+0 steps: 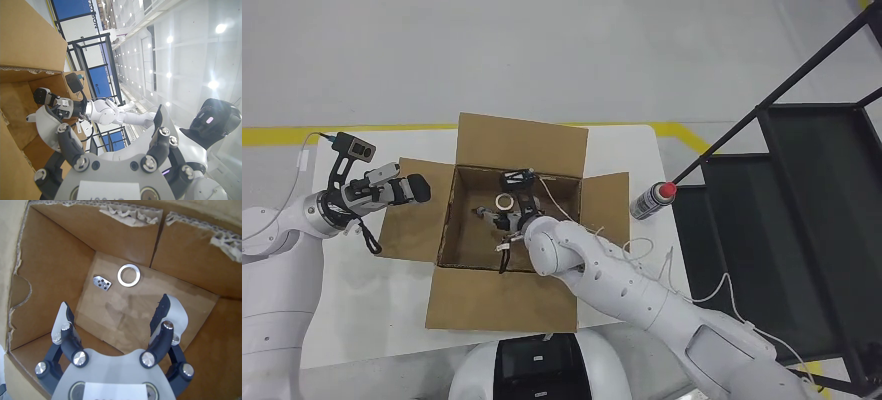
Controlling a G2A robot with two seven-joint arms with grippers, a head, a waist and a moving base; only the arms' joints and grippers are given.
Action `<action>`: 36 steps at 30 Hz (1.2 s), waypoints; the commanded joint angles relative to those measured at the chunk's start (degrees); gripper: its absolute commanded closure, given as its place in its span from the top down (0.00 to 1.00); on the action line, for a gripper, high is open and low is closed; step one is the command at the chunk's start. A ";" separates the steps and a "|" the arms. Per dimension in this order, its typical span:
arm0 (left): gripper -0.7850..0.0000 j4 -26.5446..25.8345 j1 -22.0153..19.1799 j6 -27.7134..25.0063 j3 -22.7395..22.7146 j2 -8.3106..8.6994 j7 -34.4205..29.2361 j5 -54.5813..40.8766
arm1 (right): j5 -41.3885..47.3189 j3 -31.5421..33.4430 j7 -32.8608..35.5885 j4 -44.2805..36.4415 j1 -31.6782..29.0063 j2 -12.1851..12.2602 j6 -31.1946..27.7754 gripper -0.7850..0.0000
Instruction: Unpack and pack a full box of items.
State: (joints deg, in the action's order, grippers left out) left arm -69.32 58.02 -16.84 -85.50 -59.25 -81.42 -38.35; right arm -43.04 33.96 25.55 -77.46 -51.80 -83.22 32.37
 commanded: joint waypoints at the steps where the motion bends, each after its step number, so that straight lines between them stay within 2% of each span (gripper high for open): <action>1: 1.00 0.00 0.00 0.00 0.00 0.00 0.00 0.00 | -4.23 -2.59 0.29 0.28 0.48 -0.79 3.52 1.00; 5: 1.00 0.00 0.00 0.00 0.00 0.00 0.00 0.00 | -5.75 -5.19 0.28 2.84 1.84 -3.17 8.73 1.00; 14: 1.00 0.00 0.00 0.00 0.00 0.00 0.00 0.00 | -0.76 -5.02 -2.92 11.88 4.63 -8.11 12.06 1.00; 19: 1.00 0.00 0.00 0.00 0.00 0.00 0.00 0.00 | 0.20 -4.60 -6.51 16.64 5.08 -10.12 12.80 0.73; 23: 1.00 0.00 0.00 0.00 0.00 0.00 0.00 0.00 | 0.72 -4.42 -9.01 19.90 5.27 -11.68 13.53 0.66; 25: 1.00 0.00 0.00 0.00 0.00 0.00 0.00 0.00 | 0.31 -4.66 -9.93 21.48 5.52 -12.45 14.34 0.55; 27: 1.00 0.00 0.00 0.00 0.00 0.00 0.00 0.00 | -0.01 -5.01 -10.23 22.99 5.83 -13.25 15.01 0.51; 31: 1.00 0.00 0.00 0.00 0.00 0.00 0.00 0.00 | 0.21 -5.22 -10.51 25.89 6.56 -14.81 15.05 0.51; 33: 1.00 0.00 0.00 0.00 0.00 0.00 0.00 0.00 | 0.47 -5.15 -10.91 27.24 6.89 -15.57 15.01 0.55; 36: 1.00 0.00 0.00 0.00 0.00 0.00 0.00 0.00 | 1.34 -4.68 -11.65 29.18 7.30 -16.66 14.61 0.53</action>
State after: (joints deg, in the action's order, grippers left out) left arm -69.32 58.02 -16.84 -85.51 -59.25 -81.42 -38.35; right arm -41.97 29.11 14.14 -48.83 -44.61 -99.61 47.10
